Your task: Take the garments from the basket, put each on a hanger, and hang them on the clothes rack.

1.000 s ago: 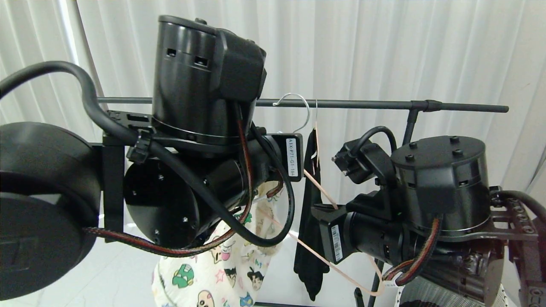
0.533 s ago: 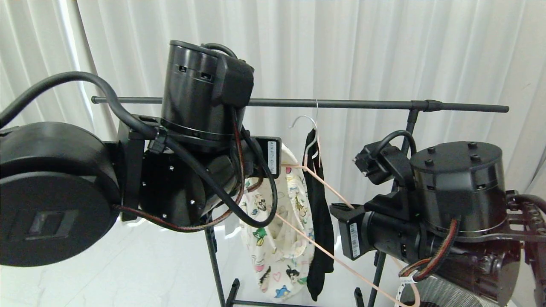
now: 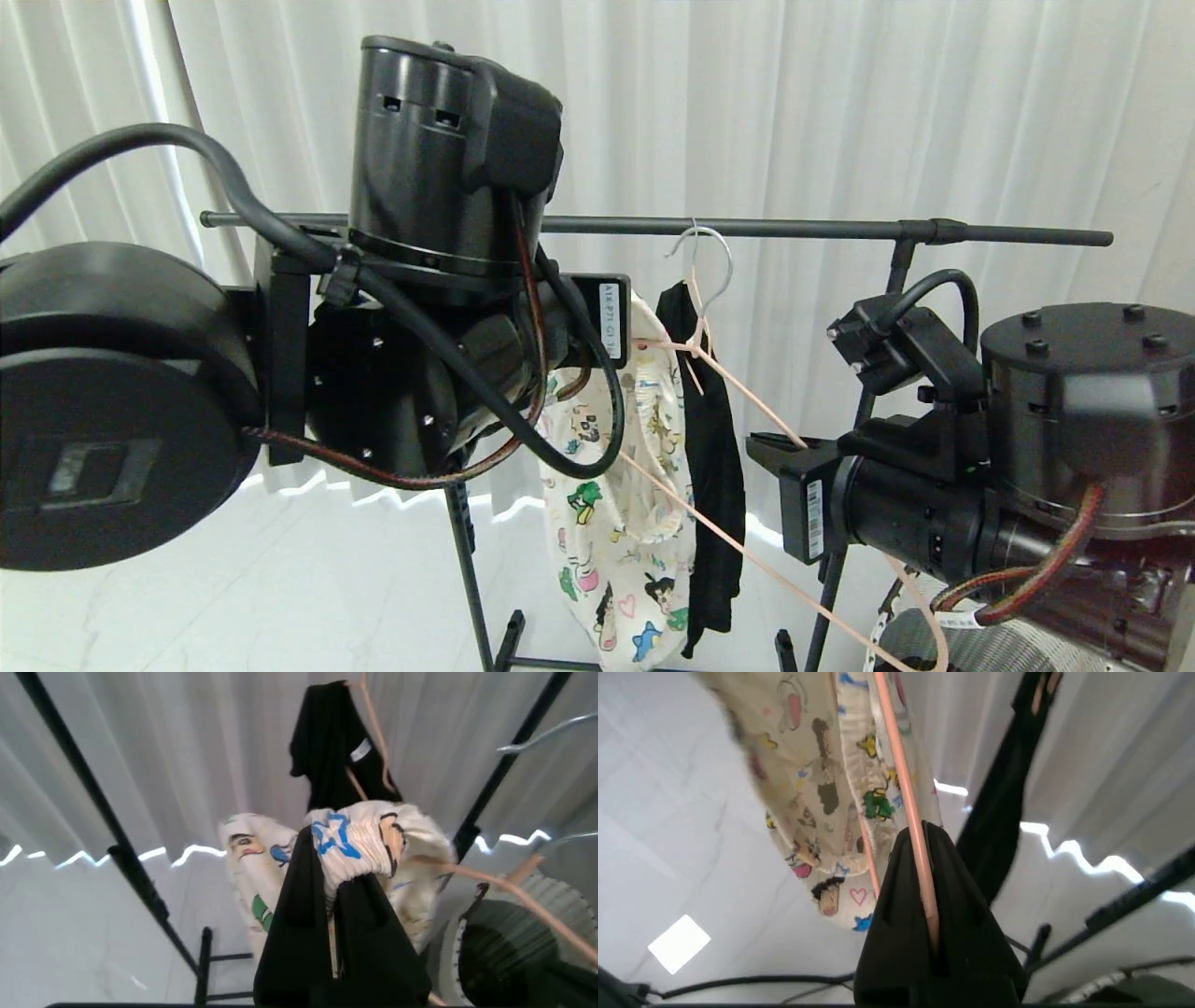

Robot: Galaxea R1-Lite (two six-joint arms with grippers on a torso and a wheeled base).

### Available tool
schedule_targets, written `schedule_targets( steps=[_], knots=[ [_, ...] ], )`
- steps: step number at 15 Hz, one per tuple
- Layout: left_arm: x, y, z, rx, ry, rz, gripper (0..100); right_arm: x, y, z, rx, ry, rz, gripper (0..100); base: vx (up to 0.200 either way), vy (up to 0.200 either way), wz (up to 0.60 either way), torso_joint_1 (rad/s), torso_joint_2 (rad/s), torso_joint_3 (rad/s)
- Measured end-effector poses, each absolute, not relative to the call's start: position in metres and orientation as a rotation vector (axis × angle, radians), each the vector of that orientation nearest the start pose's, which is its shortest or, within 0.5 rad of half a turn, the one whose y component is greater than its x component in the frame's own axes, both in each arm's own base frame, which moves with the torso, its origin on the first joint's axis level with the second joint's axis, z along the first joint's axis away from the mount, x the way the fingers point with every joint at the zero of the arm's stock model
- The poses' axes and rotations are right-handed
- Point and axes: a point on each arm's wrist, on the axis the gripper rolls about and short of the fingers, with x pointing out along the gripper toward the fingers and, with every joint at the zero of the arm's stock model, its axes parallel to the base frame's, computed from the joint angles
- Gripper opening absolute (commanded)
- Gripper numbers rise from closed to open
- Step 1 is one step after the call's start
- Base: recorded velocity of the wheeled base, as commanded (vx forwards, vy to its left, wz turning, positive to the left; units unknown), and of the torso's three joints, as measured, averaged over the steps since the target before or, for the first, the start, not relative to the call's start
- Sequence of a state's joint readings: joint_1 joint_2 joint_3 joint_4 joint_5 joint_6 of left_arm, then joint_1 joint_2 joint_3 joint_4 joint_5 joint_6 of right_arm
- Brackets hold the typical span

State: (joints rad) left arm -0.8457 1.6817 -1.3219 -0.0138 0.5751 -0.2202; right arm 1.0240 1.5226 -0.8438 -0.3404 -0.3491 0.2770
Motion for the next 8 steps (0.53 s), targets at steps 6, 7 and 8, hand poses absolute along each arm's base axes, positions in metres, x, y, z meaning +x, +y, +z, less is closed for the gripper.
schedule_targets(
  steps=[6, 7, 8],
  knots=[
    [0.217, -0.249, 0.282, -0.03, 0.268, -0.283, 0, 0.14, 0.231, 0.216, 0.063, 0.307, 0.589, 0, 0.0, 0.0, 0.0, 0.0, 0.0, 0.0],
    [0.215, -0.25, 0.282, -0.026, 0.269, -0.288, 0, 0.141, 0.233, 0.217, 0.076, 0.291, 0.585, 0, 0.0, 0.0, 0.0, 0.0, 0.0, 0.0],
    [0.214, -0.25, 0.28, -0.02, 0.273, -0.29, 0, 0.142, 0.234, 0.216, 0.078, 0.287, 0.582, 0, 0.0, 0.0, 0.0, 0.0, 0.0, 0.0]
  ],
)
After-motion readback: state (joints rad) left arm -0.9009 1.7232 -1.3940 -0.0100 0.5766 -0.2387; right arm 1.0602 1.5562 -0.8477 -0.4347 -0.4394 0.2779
